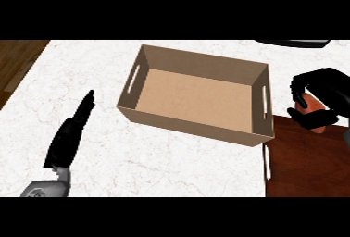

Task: Pick the sweet potato from the tray and place it in the cardboard box

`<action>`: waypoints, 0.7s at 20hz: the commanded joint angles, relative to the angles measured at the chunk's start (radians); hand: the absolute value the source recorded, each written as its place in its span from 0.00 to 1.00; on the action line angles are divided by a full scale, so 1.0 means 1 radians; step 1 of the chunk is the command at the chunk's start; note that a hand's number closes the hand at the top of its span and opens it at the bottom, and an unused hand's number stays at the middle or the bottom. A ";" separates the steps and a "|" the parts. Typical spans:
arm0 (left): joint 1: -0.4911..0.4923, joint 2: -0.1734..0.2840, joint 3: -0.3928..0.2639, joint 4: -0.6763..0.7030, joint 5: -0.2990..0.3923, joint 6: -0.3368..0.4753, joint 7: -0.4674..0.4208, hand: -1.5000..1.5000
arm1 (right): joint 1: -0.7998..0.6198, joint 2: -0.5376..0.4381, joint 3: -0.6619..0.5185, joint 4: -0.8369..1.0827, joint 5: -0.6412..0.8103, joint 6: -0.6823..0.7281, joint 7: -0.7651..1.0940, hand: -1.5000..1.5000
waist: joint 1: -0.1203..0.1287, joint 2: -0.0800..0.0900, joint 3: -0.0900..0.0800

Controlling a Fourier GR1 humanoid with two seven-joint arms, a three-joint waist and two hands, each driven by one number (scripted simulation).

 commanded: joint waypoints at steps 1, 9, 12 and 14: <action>-0.020 0.011 0.025 0.018 0.006 0.002 -0.007 0.50 | -0.168 -0.035 -0.028 0.175 -0.026 -0.033 -0.231 1.00 | -0.016 -0.001 -0.001; -0.014 0.024 0.052 0.030 0.018 0.000 -0.001 0.50 | -0.392 0.080 -0.135 0.396 -0.308 0.158 -0.525 1.00 | -0.054 -0.015 -0.004; -0.018 0.010 0.043 0.018 -0.005 0.025 0.044 0.50 | -0.497 0.131 -0.126 0.478 -0.335 0.227 -0.550 1.00 | -0.077 -0.022 -0.004; 0.034 0.018 0.060 0.017 0.012 0.016 -0.004 0.50 | -0.549 0.106 -0.140 0.541 -0.357 0.262 -0.597 1.00 | -0.078 -0.023 -0.005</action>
